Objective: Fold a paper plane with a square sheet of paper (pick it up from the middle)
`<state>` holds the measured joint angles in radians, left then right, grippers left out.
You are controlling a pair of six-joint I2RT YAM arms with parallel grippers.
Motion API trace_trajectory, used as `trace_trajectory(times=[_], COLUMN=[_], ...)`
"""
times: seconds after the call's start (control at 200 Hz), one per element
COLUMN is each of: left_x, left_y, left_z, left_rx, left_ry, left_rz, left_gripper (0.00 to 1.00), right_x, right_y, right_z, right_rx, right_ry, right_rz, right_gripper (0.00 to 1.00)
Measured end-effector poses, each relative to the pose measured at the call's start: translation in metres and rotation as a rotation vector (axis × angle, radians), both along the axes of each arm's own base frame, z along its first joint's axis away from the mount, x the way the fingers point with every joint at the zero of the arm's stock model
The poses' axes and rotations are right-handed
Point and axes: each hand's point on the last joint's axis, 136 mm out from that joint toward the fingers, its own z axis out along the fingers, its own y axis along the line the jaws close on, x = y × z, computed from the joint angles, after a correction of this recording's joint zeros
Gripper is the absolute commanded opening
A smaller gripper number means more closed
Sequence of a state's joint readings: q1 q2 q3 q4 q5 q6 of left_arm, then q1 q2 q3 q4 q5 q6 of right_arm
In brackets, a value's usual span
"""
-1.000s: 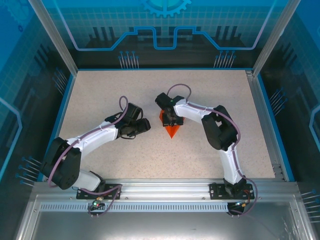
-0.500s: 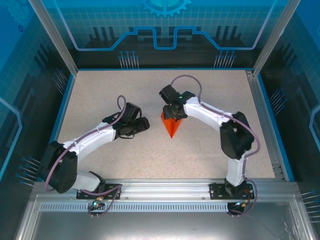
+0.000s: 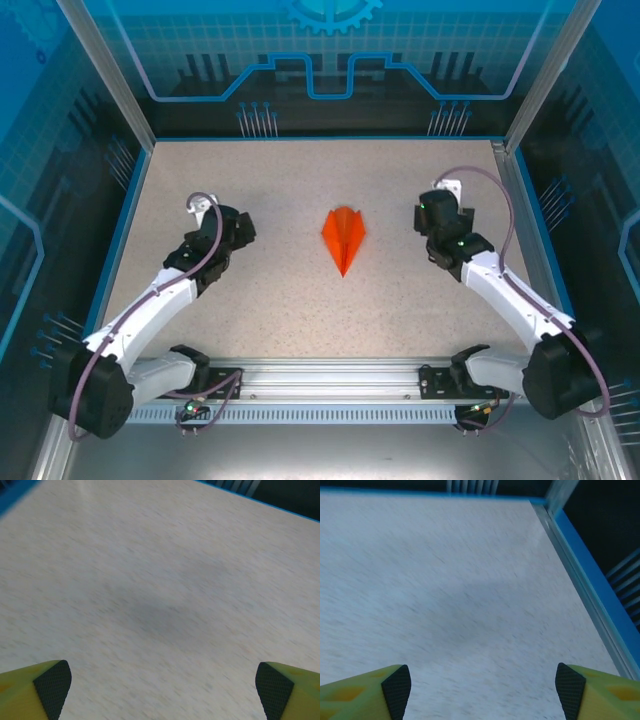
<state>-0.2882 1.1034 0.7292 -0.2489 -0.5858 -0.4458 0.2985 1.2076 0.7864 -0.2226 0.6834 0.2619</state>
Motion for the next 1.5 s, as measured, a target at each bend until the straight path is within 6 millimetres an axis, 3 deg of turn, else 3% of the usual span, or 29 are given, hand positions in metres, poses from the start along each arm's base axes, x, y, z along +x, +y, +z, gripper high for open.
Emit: trace_trajectory(times=[0.07,0.16,0.27,0.405,0.625,0.825,0.835,0.85,0.865,0.925,1.09,1.26,1.5], left_x=[0.004,0.012,0.022,0.034,0.045,0.049,0.049,0.048,0.047,0.047,0.051,0.055,0.055], left_y=[0.020,0.038,0.049,0.047,0.034,0.026,0.026,0.027,0.026,0.027,0.036,0.012,0.012], left_z=[-0.005,-0.016,-0.035,-0.057,-0.072,-0.080,-0.082,-0.085,-0.089,-0.099,-0.095,-0.094,-0.094], left_rx=[0.063,0.120,0.179,0.225,0.218,0.183,0.182,0.181,0.179,0.168,0.144,0.097,0.090], left_ry=[0.002,0.020,0.053,0.076,-0.010,-0.123,-0.120,-0.118,-0.111,-0.094,-0.128,-0.147,-0.149], left_rz=[0.034,0.055,0.047,0.000,-0.107,-0.180,-0.181,-0.183,-0.188,-0.199,-0.185,-0.323,-0.326], left_gripper=[0.99,0.99,0.99,0.99,0.99,0.99,0.99,0.99,0.99,0.99,0.99,0.99,0.99], right_x=[-0.005,-0.004,0.001,0.016,0.042,0.038,0.038,0.036,0.036,0.034,0.037,0.039,0.040], right_y=[-0.020,-0.029,-0.025,-0.012,0.015,0.020,0.020,0.020,0.021,0.023,0.017,0.004,-0.001], right_z=[-0.033,-0.055,-0.072,-0.085,-0.082,-0.083,-0.084,-0.086,-0.088,-0.093,-0.090,-0.084,-0.081], right_rx=[-0.019,-0.022,-0.004,0.014,0.058,0.087,0.089,0.087,0.094,0.092,0.096,0.074,0.063], right_ry=[0.080,0.092,0.058,0.017,-0.092,-0.167,-0.168,-0.162,-0.160,-0.150,-0.171,-0.198,-0.210], right_rz=[-0.010,0.005,0.062,0.147,0.302,0.362,0.365,0.368,0.370,0.386,0.352,0.273,0.246], right_gripper=[0.80,0.80,0.80,0.78,0.78,0.78,0.79,0.92,0.98,0.99,0.99,0.99,0.99])
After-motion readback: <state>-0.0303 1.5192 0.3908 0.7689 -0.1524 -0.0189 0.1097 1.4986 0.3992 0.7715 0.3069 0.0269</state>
